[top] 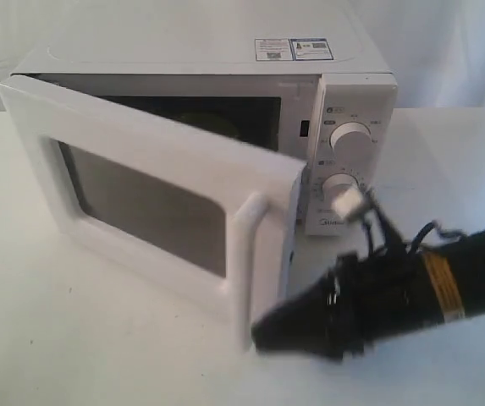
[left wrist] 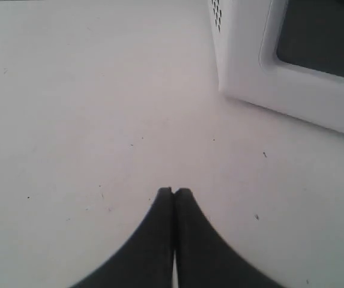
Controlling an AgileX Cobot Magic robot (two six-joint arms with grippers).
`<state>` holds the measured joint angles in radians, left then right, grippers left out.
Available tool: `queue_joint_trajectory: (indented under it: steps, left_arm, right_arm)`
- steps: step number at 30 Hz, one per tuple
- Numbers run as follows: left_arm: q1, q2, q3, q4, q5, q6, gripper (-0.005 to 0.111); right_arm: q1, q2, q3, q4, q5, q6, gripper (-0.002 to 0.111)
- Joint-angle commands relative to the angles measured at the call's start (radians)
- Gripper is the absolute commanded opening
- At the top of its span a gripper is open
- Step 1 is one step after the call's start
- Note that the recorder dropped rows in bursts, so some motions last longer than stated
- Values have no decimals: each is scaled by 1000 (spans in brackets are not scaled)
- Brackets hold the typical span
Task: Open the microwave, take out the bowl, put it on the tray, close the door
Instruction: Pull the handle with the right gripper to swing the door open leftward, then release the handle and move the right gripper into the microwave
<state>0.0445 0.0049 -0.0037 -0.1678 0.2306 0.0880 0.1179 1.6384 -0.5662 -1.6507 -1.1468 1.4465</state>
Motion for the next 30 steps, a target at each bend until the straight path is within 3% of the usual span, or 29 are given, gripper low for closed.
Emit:
queue_joint_trajectory:
  steps: [1,6,13,18,23,30]
  left_arm:
    - [3,-5,4,-8,1,-3,0]
    - [3,-5,4,-8,1,-3,0]
    - [3,-5,4,-8,1,-3,0]
    - [3,-5,4,-8,1,-3,0]
    - [3,-5,4,-8,1,-3,0]
    - [3,-5,4,-8,1,-3,0]
  right_arm:
    - [15,7,35,-94,-43,52,36]
    - [13,7,44,-94,-18,57,27]
    - [13,7,44,-62,18,-96,0]
    - [15,7,42,20,14,-234,0]
    - [15,7,38,136,-74,-501,0]
    - [75,7,11,191,-74,-571,0]
